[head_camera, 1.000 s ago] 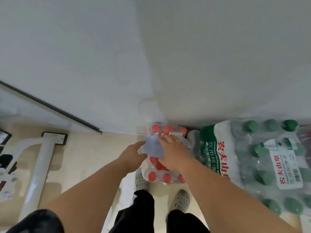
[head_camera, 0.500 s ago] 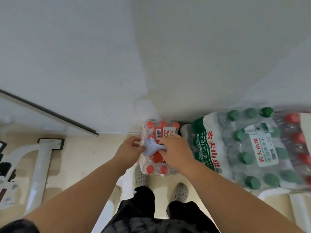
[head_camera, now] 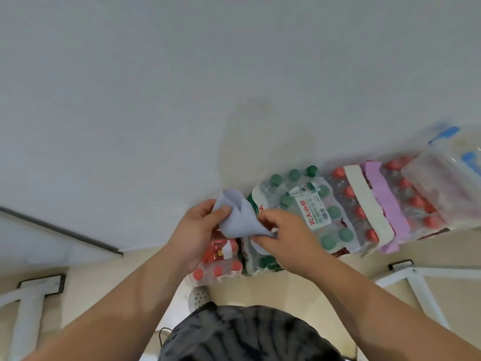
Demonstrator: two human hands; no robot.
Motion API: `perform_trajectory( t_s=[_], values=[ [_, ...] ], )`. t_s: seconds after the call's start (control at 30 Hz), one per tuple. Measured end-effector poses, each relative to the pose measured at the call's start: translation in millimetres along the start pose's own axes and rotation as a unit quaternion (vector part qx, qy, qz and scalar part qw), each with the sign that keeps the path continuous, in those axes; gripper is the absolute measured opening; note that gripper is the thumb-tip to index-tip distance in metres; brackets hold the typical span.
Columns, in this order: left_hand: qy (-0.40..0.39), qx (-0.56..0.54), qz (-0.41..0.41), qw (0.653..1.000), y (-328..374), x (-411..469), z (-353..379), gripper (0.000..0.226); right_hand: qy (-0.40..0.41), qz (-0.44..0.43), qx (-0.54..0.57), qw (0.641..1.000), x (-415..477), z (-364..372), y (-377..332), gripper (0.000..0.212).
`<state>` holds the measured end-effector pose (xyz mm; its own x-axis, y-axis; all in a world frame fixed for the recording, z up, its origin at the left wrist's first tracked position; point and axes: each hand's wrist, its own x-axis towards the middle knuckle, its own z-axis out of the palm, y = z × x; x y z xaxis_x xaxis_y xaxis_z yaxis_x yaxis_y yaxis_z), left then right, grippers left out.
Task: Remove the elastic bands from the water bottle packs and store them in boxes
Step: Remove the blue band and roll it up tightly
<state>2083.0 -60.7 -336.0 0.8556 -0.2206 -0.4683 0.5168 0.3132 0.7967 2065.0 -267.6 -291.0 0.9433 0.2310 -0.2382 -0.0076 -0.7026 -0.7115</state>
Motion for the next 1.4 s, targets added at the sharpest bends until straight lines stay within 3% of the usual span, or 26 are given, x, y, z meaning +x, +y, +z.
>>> perform_trajectory(
  t_s=[0.13,0.23,0.37,0.47,0.6,0.73,0.93,1.13,1.4],
  values=[
    [0.020,0.086,0.131,0.988,26.8,-7.7,69.1,0.028,0.053,0.000,0.056,0.997,-28.9,-42.2,12.5,0.014],
    [0.021,0.148,0.195,0.969,34.5,-16.4,123.7,0.022,0.038,-0.007,0.112,0.993,-53.2,-74.1,30.3,0.021],
    [0.006,0.215,0.225,0.950,25.5,-28.2,190.2,0.016,-0.028,-0.009,0.097,0.995,-88.8,-116.8,67.7,0.052],
    [0.001,0.264,0.224,0.938,7.8,-36.0,234.2,0.020,0.006,-0.016,0.198,0.980,-110.5,-145.0,92.8,0.062],
    [0.004,0.366,0.206,0.907,-21.2,-45.6,273.9,0.032,0.125,-0.018,0.312,0.942,-130.6,-173.7,119.6,0.033],
    [-0.015,0.387,0.173,0.906,-45.7,-55.0,301.8,0.024,0.139,-0.050,0.325,0.934,-145.3,-190.2,140.3,0.009],
    [-0.062,0.360,0.148,0.919,-55.7,-71.2,319.0,0.020,0.127,-0.069,0.329,0.933,-154.2,-194.2,162.0,0.014],
    [-0.007,0.232,0.124,0.965,-60.7,-73.1,323.8,0.021,0.078,-0.063,0.347,0.933,-149.7,-188.5,160.3,0.024],
    [0.009,0.217,0.106,0.970,-63.7,-64.4,302.0,0.026,0.092,-0.038,0.308,0.946,-129.9,-174.6,147.8,0.010]
  ],
)
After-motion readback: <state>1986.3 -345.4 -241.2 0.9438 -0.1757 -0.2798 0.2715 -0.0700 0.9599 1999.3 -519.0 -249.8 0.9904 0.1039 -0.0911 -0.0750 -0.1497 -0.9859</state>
